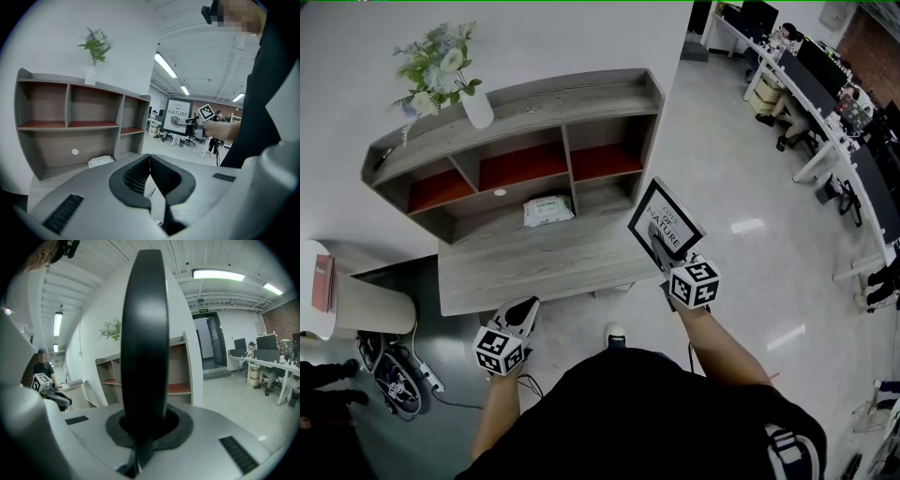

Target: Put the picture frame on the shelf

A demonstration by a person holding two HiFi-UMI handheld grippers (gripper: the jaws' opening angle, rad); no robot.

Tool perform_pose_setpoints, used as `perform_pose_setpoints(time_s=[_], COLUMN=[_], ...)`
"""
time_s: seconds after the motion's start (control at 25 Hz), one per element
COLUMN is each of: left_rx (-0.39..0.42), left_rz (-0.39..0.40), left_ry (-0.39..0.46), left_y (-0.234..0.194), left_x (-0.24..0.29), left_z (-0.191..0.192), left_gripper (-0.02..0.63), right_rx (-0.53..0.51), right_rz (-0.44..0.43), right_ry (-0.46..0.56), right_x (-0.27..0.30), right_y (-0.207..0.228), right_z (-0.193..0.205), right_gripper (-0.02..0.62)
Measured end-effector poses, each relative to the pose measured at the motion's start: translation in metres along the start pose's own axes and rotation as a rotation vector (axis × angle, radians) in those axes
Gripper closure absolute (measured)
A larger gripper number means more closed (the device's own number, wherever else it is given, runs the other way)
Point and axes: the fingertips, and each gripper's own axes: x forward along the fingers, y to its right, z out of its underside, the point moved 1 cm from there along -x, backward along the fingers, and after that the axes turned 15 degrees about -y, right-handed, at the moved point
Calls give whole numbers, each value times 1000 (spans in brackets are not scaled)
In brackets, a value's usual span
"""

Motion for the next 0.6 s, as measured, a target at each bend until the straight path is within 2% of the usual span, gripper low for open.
perform_pose_setpoints(time_s=[0.6], left_rx=[-6], left_rz=[-37], left_ry=[23], left_y=[-14], left_x=[21], left_z=[-33], left_gripper=[586], right_rx=[-14], right_rz=[-24], right_ry=[-2], right_x=[24], right_y=[28], right_z=[-22], right_gripper=[572])
